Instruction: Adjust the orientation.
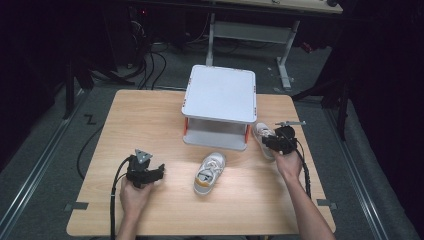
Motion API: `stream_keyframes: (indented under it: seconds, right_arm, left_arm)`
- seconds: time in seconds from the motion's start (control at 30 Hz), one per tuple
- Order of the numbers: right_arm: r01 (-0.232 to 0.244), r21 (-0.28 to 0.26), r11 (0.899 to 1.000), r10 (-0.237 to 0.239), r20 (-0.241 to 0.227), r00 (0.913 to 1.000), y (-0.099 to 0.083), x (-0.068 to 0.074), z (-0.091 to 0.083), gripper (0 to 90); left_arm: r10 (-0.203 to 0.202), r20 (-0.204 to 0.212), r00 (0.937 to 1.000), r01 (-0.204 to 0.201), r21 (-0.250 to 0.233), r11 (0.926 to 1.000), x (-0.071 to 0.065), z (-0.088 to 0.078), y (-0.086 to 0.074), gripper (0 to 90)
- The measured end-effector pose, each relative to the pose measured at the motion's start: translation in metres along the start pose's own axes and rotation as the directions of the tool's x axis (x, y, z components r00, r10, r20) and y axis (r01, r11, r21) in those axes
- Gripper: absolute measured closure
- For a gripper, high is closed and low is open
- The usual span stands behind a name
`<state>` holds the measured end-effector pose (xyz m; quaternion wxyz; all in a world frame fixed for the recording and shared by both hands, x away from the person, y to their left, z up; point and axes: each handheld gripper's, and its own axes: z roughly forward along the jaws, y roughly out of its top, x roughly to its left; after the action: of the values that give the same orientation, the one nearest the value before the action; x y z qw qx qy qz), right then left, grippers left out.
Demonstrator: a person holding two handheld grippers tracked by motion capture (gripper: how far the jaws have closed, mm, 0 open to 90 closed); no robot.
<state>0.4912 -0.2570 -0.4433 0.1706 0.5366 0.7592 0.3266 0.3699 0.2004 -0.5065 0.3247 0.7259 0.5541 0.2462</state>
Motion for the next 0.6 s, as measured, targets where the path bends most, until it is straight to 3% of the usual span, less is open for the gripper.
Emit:
stream_keyframes:
  seconds: [0.2, 0.4, 0.5, 0.57, 0.6]
  right_arm:
    - [-0.022, 0.001, 1.000, 0.022, 0.008, 0.9997, 0.0000, -0.0009, 0.0067, 70.9]
    - [-0.019, 0.001, 1.000, 0.018, 0.012, 0.9998, -0.0005, 0.0003, 0.0057, 74.7]
    - [-0.009, 0.001, 1.000, 0.009, 0.014, 0.9999, -0.0027, 0.0003, 0.0045, 83.3]
    - [-0.013, -0.003, 1.000, 0.013, 0.015, 0.9998, -0.0032, 0.0008, 0.0039, 83.8]
    - [0.008, -0.003, 1.000, -0.007, 0.022, 0.9997, -0.0027, 0.0026, 0.0024, 84.3]
  left_arm:
    - [-0.003, 0.000, 1.0000, 0.003, 0.000, 1.0000, 0.0001, -0.0001, 0.0000, 27.9]
    - [-0.002, 0.000, 1.0000, 0.002, 0.002, 1.0000, 0.0001, -0.0002, 0.0000, 28.3]
    - [-0.003, 0.000, 1.0000, 0.003, 0.001, 1.0000, 0.0002, -0.0002, 0.0000, 28.3]
    - [-0.003, 0.000, 1.0000, 0.003, 0.001, 1.0000, 0.0002, -0.0002, 0.0000, 28.4]
    - [-0.004, 0.000, 1.0000, 0.004, 0.001, 1.0000, 0.0002, -0.0002, 0.0001, 28.4]
